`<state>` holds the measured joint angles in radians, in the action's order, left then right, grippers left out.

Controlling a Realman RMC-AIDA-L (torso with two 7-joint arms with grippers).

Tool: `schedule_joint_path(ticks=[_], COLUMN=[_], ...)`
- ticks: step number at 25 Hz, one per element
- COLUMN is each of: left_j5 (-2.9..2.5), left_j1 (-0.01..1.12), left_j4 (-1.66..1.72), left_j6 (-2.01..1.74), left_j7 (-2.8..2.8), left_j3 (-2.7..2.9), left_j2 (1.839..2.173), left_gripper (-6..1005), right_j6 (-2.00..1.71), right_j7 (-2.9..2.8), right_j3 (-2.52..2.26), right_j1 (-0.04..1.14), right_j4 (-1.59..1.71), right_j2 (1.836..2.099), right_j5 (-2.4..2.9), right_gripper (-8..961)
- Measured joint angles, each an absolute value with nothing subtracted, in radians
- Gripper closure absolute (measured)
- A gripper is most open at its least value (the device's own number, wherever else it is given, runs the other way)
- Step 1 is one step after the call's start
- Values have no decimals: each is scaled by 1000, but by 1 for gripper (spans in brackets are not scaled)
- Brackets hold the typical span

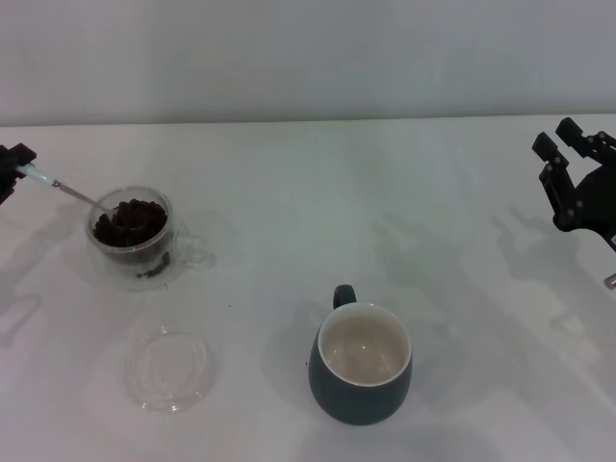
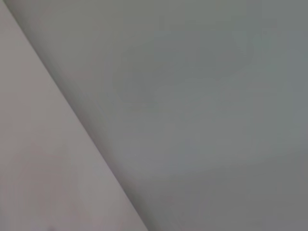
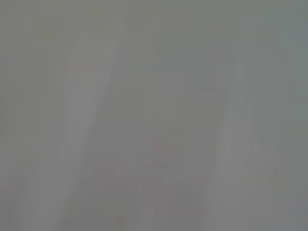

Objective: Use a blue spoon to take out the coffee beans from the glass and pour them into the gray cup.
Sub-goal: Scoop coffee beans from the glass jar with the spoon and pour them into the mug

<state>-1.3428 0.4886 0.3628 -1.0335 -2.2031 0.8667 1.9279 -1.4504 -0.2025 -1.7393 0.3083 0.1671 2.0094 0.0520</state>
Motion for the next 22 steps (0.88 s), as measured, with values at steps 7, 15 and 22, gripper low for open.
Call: schedule_joint_path(ticks=[7,15,22], left_j5=[-1330,-1326,-1339], left_j1=[488,496,530], left_j4=[368,368,368], left_j6=[-1063,-1084,-1107], left_j7=[-2194,-2180,-2180], left_j3=[867,867,875], left_j2=[1931,1931,1942], left_gripper=[873,874,873], right_j6=[-1451,-1451,-1449], right_j7=[-192,-188,-182], right_j3=[-1737,-1719,-1637], right_j1=[308,309,324], right_j4=[167,168,173], right_j2=[2008,2008,2008], right_j5=[49,45,44], right_gripper=[689,689,689])
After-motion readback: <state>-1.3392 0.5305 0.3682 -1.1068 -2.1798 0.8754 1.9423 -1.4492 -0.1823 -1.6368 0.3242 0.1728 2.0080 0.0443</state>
